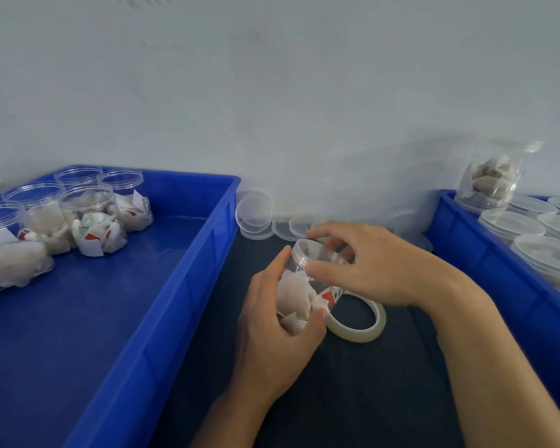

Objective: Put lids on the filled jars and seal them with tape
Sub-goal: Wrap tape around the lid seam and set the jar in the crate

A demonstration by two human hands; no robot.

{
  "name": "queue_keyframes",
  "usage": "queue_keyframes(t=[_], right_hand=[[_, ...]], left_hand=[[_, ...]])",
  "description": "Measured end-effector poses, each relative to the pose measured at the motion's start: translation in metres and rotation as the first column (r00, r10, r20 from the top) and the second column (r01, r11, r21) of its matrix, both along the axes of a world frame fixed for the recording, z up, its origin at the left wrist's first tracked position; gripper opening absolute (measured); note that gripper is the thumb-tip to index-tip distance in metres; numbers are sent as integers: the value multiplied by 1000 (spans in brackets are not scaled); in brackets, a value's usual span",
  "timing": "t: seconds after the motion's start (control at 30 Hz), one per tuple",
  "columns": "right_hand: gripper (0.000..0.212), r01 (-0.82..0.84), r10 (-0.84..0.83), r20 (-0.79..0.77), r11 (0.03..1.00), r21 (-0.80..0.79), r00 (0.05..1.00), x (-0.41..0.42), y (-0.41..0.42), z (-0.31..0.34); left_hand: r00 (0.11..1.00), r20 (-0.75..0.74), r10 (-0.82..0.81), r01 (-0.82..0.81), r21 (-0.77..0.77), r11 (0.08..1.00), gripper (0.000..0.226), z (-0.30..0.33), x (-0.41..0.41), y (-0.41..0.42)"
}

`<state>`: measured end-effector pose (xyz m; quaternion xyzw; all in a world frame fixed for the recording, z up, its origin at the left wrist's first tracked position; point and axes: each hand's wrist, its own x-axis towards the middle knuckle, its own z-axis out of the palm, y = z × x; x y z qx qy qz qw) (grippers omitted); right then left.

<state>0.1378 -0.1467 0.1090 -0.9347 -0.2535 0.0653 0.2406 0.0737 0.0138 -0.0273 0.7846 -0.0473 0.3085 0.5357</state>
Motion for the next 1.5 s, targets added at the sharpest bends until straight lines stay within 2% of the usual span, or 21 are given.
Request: queue_keyframes(t=[0.17, 0.5, 0.63, 0.8, 0.9, 0.97, 1.03, 1.1, 1.17, 1.27, 1.4, 1.5], right_hand=[[77, 22, -22, 89, 1000, 1, 996, 0, 8, -5], [58, 89, -89, 182, 996, 9, 979, 1, 21, -15], [60, 72, -70, 168, 997, -6, 983, 2, 21, -16], [75, -6, 2, 94, 999, 44, 996, 1, 16, -12], [60, 56, -67, 77, 989, 135, 995, 7, 14, -13], [39, 161, -165, 145, 986, 41, 976, 13, 11, -18], [29, 222, -201, 141, 963, -156, 969, 20, 7, -28], [40, 219, -221, 31, 922, -320, 975, 23, 6, -40], [62, 191, -232, -54, 894, -405, 971, 23, 9, -51], [79, 168, -238, -105, 877, -450, 965, 26, 17, -65], [60, 159, -229, -113, 886, -435, 967, 29, 20, -69], [54, 187, -224, -80, 926, -329, 971, 28, 8, -53]], left_hand=[[999, -36, 21, -20, 15, 1000, 94, 0, 0, -1], [999, -30, 44, -44, 19, 999, 96, 4, -3, -3], [996, -22, 82, -81, 46, 996, 96, 4, -3, -3], [993, -14, 116, -116, -29, 993, 93, 4, 1, -2], [987, -37, 158, -159, -52, 986, 95, 1, 3, 1], [980, -61, 190, -195, -89, 977, 94, 1, 4, 2], [975, -75, 208, -216, -115, 970, 93, 3, 5, 2], [975, -77, 210, -218, -117, 969, 93, 3, 4, 1], [975, -75, 210, -217, -113, 970, 95, 1, 5, 2], [972, -70, 223, -229, -93, 969, 95, -2, 7, 2], [974, -61, 217, -222, -94, 970, 96, -3, 9, 2], [974, -55, 221, -225, -97, 969, 105, -2, 8, 1]])
